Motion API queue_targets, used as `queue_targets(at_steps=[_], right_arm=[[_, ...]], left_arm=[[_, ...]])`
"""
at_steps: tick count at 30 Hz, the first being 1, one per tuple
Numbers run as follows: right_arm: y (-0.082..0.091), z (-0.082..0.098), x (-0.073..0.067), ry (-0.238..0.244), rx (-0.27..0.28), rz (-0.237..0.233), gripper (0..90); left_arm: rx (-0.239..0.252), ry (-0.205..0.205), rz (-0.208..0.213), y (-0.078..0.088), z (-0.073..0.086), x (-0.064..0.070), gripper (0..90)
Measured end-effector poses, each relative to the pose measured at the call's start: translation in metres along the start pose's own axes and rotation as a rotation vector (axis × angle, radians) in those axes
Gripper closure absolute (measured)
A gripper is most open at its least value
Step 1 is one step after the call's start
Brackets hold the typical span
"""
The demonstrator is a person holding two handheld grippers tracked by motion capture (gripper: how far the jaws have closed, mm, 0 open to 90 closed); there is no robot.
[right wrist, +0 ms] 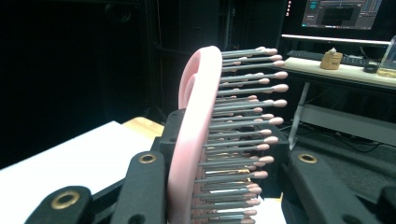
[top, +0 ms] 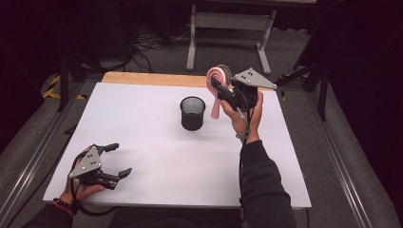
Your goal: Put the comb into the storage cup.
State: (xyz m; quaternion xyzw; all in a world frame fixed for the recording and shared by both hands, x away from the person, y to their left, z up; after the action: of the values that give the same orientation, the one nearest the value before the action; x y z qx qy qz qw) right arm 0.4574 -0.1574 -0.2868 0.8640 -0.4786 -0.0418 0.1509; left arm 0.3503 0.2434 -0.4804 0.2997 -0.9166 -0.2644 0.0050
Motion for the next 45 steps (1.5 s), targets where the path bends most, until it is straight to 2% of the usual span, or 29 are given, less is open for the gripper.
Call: queue_targets(at_steps=[7,16,28,34,35,39,45], right_arm=[[-0.003,-0.013,0.005,-0.002,0.025,0.016,62.9],[-0.012,-0.026,-0.002,0.007,0.051,0.013,62.9],[-0.026,-0.026,-0.013,0.009,0.054,-0.003,62.9],[-0.031,-0.025,-0.021,-0.008,0.074,-0.032,62.9],[-0.033,-0.025,-0.025,-0.033,0.082,-0.050,62.9],[-0.041,-0.023,-0.031,0.012,0.064,-0.054,62.9],[-0.048,-0.020,-0.034,0.008,0.057,-0.065,62.9]], left_arm=[[0.007,0.003,-0.001,0.001,0.000,0.000,6.4],[0.017,0.010,-0.002,0.004,0.000,-0.001,6.2],[0.017,0.016,0.006,0.006,0.001,-0.002,6.3],[0.019,0.018,0.013,0.005,0.002,-0.003,6.4],[0.018,0.019,0.015,0.005,0.002,-0.003,6.4],[0.017,0.016,0.014,0.005,0.002,-0.002,6.4],[0.013,0.012,0.016,0.005,0.002,-0.002,6.5]])
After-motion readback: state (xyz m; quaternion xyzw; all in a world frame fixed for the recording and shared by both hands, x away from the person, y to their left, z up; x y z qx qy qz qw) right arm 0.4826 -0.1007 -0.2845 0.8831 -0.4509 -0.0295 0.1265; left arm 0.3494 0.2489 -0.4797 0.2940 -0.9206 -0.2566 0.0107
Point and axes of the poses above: each handheld gripper's, and its own axes: y roughly backward along the jaws, z roughly out of its underside, x roughly to its right, the point moved 2 cm from there along -y, roughly forward along the jaws, and after that the axes turned 10 degrees about -x, right-handed, at the moved point
